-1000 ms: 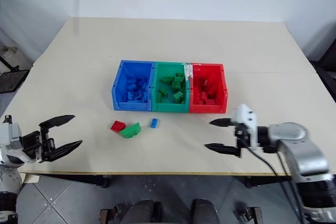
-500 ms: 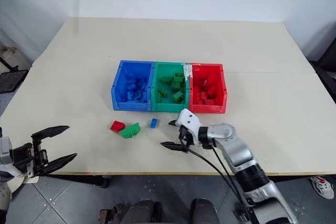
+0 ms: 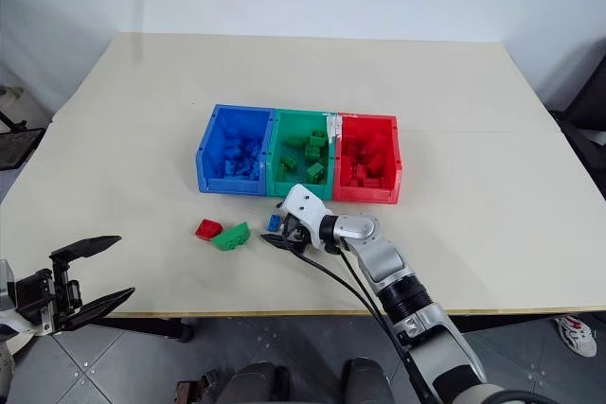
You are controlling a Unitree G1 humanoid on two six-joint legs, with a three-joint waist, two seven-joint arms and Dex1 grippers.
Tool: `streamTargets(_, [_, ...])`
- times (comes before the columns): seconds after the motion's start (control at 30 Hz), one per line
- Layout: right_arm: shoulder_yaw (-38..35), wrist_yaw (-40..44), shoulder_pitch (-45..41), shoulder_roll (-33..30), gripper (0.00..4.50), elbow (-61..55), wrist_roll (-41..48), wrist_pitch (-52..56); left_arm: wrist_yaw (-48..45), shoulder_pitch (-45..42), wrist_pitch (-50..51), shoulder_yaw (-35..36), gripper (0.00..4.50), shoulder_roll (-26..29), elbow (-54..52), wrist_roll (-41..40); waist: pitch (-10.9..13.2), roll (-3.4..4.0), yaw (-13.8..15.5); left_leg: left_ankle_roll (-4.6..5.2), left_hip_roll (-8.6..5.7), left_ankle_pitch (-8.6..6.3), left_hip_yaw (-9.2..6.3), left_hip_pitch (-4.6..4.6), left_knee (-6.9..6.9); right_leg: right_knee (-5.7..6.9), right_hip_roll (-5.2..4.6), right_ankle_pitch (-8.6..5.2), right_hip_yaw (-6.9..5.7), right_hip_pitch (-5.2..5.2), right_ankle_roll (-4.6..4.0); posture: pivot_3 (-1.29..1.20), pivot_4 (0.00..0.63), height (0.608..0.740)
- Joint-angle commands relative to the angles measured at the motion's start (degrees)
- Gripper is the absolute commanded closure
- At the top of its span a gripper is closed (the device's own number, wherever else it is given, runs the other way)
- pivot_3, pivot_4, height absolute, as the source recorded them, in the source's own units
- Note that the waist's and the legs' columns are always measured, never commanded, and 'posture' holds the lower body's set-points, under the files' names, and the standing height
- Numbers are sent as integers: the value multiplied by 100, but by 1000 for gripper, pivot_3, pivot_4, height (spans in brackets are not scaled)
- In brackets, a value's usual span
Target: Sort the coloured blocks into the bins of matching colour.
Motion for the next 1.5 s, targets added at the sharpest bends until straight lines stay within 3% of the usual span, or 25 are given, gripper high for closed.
streamTargets(0.03, [57,55,196,-110,1950,-133,-108,113,-28,32,11,194,0,15,-125,-130,0,0,5,0,0,0,0,0,0,0,0,0,1,0,0,0,150,740])
streamTargets(0.13, [-46,182,303,-268,2965,-450,-14,208,-32,-1,11,192,0,10,-101,-114,1,1,30,0,-3,0,-1,-1,0,-1,-2,0,6,0,0,0,150,740])
streamTargets(0.17, [-115,274,340,-339,3079,-622,88,269,-34,-26,15,189,0,10,-86,-108,1,1,40,1,-5,0,-2,-1,0,-1,-3,0,8,1,0,0,150,740])
streamTargets(0.37, [-710,848,483,-886,3071,-1789,966,1042,-55,-175,29,147,0,9,13,-62,-2,-4,36,4,-9,-2,-8,-9,0,-13,-4,0,20,1,0,0,150,740])
streamTargets(0.47, [-1373,1391,651,-1602,3071,-2462,1788,1716,-83,-276,40,113,0,11,96,-37,4,6,48,4,-8,-2,-6,-10,0,-23,-5,0,20,4,0,0,150,740])
streamTargets(0.6, [-2008,1970,890,-2557,3071,-2479,2209,1802,-111,-399,29,70,0,23,221,-6,-2,-4,63,7,-7,-4,-7,-9,-3,-50,-6,0,17,18,0,0,150,740])
streamTargets(0.73, [-2181,1894,669,-2760,3071,-2307,2268,1800,-139,-497,13,48,0,42,324,10,-1,-2,14,7,-4,-3,4,-8,-5,-67,-6,0,16,22,0,0,150,740])
streamTargets(1.07, [-1690,716,-1175,-1434,3071,-1325,1839,1826,-116,-580,-49,28,0,23,389,33,2,2,-20,-2,4,2,15,-7,-14,-33,-3,0,0,-1,0,0,150,740])
streamTargets(1.5, [-1271,-416,-3282,973,3071,2117,792,57,-16,-364,-124,134,0,-32,216,-4,3,4,-113,-2,-9,3,-7,-5,-12,40,8,0,1,-23,0,0,150,740])
